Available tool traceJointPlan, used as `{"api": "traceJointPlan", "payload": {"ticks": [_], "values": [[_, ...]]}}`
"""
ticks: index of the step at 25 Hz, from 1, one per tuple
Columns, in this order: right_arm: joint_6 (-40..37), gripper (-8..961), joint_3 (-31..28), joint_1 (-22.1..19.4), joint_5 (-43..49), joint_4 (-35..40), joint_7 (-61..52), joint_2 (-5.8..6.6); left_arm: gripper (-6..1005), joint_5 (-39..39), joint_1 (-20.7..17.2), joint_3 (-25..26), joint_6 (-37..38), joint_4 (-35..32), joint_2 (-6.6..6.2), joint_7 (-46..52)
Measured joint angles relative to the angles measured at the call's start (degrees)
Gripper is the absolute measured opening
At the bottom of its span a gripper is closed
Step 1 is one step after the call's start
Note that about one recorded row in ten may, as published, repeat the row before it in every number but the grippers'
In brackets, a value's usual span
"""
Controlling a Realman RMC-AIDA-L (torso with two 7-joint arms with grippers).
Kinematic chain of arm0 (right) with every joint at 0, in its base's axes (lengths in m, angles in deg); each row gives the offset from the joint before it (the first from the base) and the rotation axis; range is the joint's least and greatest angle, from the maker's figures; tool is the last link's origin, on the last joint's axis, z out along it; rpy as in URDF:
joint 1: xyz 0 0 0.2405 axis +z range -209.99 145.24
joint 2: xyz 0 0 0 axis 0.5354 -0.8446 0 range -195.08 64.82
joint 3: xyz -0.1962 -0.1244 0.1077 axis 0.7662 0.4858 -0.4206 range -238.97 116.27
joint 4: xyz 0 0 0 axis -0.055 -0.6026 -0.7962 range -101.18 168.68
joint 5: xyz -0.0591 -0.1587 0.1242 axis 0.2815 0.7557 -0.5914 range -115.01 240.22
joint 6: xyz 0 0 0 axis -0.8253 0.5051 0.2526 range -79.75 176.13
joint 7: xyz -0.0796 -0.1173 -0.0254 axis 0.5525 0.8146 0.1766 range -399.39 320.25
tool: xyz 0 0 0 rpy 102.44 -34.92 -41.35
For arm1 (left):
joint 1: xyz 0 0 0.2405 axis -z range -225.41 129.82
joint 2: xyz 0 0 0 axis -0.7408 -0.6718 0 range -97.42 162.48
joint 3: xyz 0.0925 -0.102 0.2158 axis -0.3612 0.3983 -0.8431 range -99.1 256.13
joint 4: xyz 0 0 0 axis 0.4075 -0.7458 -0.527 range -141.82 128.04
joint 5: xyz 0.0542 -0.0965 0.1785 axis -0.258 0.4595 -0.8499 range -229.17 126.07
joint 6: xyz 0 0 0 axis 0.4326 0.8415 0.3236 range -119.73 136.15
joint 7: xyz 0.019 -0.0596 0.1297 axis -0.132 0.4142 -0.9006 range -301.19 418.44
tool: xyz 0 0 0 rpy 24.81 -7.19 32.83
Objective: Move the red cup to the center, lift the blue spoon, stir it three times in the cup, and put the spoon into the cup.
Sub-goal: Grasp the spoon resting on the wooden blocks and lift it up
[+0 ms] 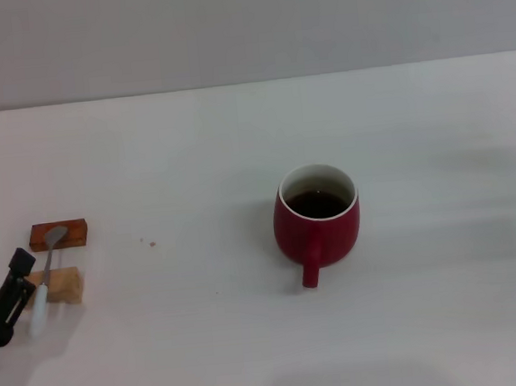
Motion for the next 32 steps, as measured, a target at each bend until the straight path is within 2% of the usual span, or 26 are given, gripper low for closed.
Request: {"api": "traceJointPlan", "payload": {"ticks": [5,14,17,21,23,24,26,32], "values": [[0.02,468,-1.85,0.82,-0.03,-2.15,2.65,-0.06,811,0.01,0.67,-0.77,-0.42,1.34,-0.07,0.0],[-3.02,469,-5.47,0.02,-2.23,-3.43,2.7,-0.25,811,0.01,1.4,-1.12,-1.94,1.66,-0.17,-0.11],[-8.22,468,-6.36,-1.04,-6.15,-5.29,2.7,-0.29,811,0.01,1.6,-1.11,-2.49,1.67,-0.17,-0.14],[-20.77,469,-6.41,-3.02,-8.8,-7.92,3.66,-0.4,811,0.02,1.71,-1.1,-3.2,1.67,-0.13,-0.27],[-29.7,470,-5.98,-4.19,-8.69,-9.85,5.28,-0.47,811,0.01,1.81,-1.1,-3.47,1.66,-0.05,-0.23],[-29.7,470,-5.98,-4.19,-8.69,-9.85,5.28,-0.47,811,0.01,1.81,-1.1,-3.47,1.66,-0.05,-0.23],[-34.41,469,-5.17,-5.24,-8.47,-11.17,5.53,-0.53,811,0.01,1.81,-1.11,-3.48,1.66,-0.02,-0.15],[-37.85,469,-4.76,-6.56,-8.47,-13.34,9.61,-0.63,811,0.01,1.28,-1.95,-3.04,1.66,0.09,0.12]]}}
